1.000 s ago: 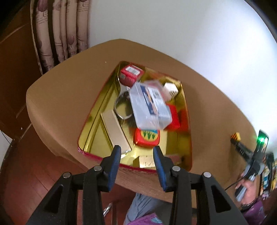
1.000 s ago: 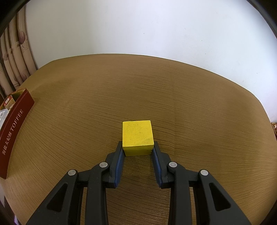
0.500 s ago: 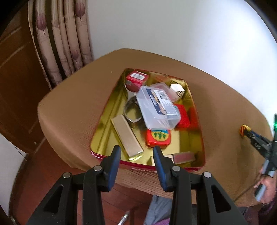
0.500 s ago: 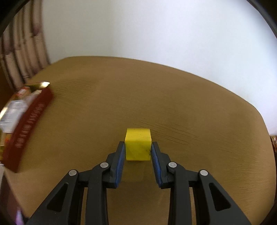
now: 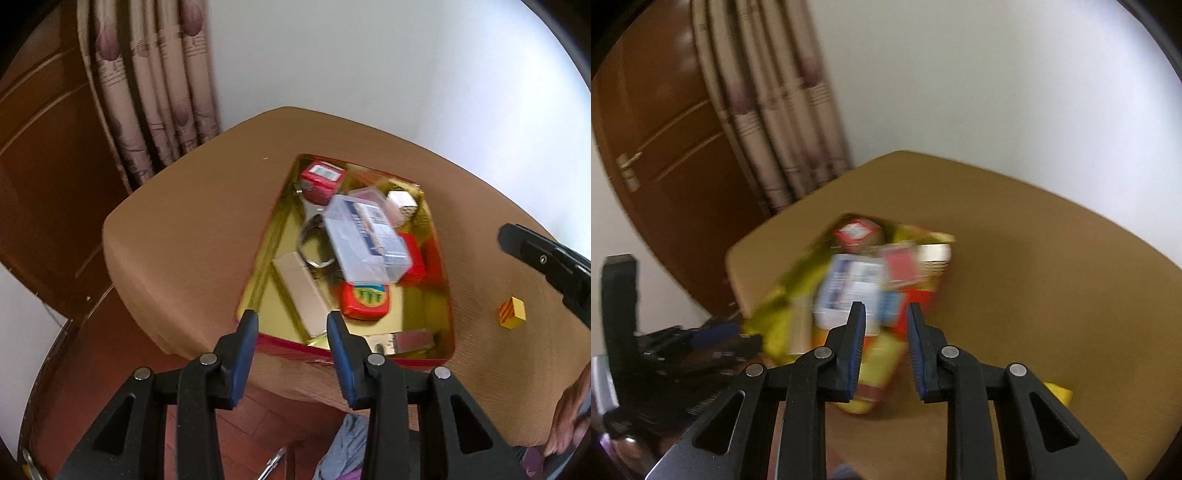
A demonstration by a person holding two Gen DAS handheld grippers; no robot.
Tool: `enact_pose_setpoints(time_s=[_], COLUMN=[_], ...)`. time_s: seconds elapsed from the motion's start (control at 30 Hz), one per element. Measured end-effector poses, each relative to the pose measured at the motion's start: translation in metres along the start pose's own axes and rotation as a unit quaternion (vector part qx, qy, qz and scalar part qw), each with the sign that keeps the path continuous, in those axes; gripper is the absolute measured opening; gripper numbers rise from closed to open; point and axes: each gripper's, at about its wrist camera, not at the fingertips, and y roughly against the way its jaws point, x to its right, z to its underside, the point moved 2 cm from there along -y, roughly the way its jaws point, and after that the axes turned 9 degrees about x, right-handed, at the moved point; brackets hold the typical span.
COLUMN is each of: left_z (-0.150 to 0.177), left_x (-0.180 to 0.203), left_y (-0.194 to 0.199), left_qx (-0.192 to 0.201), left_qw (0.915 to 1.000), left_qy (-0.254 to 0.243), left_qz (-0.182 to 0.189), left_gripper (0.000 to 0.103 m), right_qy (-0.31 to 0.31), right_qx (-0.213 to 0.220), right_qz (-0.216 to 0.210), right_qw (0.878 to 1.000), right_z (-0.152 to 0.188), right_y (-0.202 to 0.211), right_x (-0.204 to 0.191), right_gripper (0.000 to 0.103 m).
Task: Organize rigid objects
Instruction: 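Carry the yellow cube with the right gripper and place it in the tin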
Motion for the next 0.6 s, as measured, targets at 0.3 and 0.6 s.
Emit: enact_pose_setpoints(time_s=[0.3, 0.6], left_z=[-0.002, 0.007], left_x=[-0.021, -0.013], left_y=[-0.004, -0.016], left_qx=[0.007, -0.028], left_qw=[0.9995, 0.999], left_qy=[0.027, 0.033], left_qz=[-0.018, 0.011], left_gripper=[0.039, 0.039], right_qy=[-0.04, -0.06], right_qx=[-0.006, -0.039], right_qz=[0.018, 0.152], right_qw=[0.999, 0.986], right_z=[0.013, 0.062], right_y=[-0.001, 0.023], right_x=[0.012, 0.115], right_gripper=[0.023, 0.101])
